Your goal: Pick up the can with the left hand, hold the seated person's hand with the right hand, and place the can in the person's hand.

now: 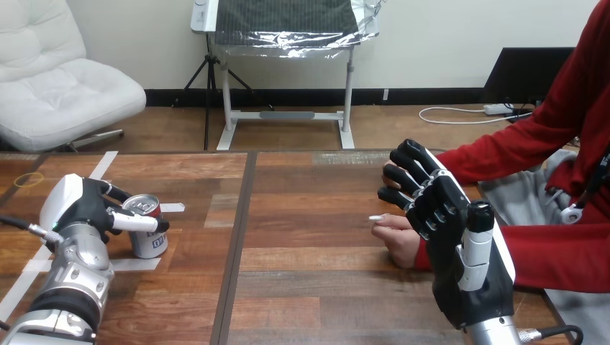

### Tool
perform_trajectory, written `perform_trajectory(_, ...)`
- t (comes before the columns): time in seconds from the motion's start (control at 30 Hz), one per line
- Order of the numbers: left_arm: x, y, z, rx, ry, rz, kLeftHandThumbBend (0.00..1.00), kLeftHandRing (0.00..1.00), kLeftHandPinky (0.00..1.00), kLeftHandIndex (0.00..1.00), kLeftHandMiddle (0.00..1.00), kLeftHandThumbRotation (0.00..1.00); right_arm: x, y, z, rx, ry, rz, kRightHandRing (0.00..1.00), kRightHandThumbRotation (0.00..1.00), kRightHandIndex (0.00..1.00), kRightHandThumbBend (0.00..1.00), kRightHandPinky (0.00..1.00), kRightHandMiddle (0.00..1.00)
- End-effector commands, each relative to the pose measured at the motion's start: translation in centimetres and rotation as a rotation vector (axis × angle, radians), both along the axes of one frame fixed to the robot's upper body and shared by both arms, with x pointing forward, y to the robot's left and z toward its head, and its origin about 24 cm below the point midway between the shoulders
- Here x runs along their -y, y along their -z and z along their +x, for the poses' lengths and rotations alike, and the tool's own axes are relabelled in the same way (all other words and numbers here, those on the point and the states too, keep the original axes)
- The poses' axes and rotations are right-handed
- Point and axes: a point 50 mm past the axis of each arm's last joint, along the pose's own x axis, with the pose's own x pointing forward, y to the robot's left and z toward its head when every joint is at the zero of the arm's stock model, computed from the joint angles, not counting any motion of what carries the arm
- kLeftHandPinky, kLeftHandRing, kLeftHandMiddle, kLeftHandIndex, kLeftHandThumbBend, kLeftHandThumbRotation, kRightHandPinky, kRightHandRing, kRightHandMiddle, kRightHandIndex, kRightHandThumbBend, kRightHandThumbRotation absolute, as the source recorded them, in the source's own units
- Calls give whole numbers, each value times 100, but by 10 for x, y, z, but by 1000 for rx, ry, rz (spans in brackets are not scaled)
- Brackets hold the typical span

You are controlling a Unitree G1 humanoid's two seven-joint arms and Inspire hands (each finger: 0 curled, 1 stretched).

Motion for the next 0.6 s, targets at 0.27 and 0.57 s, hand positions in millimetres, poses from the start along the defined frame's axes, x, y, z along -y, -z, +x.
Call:
perform_trajectory(0.27,0,-40,22,171,17,52,81,41,35,47,46,0,-2,-16,12,88,4,18,88,100,89,90,80,89)
perform_trajectory(0.57,0,-44,23,192,12,56,83,41,34,46,45,0,-2,-16,12,89,2,18,88,100,89,89,80,89)
